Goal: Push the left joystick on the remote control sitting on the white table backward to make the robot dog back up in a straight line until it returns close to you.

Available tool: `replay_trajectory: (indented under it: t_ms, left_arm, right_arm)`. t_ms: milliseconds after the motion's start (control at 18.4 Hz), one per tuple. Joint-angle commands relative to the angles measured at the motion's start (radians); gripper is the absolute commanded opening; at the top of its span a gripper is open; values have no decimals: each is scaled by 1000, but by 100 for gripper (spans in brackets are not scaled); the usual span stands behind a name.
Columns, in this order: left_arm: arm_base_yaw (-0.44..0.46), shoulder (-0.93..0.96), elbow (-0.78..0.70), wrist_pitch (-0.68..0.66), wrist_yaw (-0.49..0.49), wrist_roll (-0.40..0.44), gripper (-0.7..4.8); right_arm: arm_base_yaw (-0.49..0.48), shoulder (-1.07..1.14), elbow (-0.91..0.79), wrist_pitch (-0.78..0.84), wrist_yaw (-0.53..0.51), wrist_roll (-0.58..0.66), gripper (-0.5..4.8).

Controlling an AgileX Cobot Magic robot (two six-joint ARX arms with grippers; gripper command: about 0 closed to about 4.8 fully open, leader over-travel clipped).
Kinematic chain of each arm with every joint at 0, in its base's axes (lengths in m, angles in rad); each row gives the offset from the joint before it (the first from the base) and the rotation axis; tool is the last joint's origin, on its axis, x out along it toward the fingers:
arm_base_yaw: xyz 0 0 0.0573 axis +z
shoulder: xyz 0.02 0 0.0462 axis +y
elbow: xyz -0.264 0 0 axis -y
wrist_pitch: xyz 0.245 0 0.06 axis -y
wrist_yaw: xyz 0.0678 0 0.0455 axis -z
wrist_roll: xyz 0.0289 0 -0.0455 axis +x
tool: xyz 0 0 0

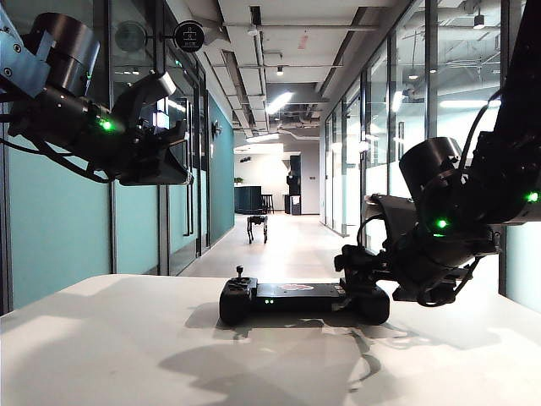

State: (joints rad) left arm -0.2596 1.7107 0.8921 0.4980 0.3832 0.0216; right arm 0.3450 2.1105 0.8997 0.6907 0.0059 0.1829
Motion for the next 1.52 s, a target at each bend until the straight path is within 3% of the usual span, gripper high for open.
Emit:
replay_trajectory:
  t_ms: [54,652,706,869,1522]
  left_arm:
    - [-2,-3,4,13,7,-4,-6]
    - [-2,-3,4,13,7,-4,-6]
    - [-2,-3,4,13,7,-4,-6]
    - [-2,-3,4,13,6,-3,-6]
    - [-2,-3,4,12,7,-3,-6]
  right_arm:
    - [2,2,14,13,-14,1,369]
    - [2,60,63,18,-12,4,368]
    - [2,60,63,18,-12,4,360]
    - [2,60,63,13,-13,4,272]
    - [55,58,61,8,0,4,207]
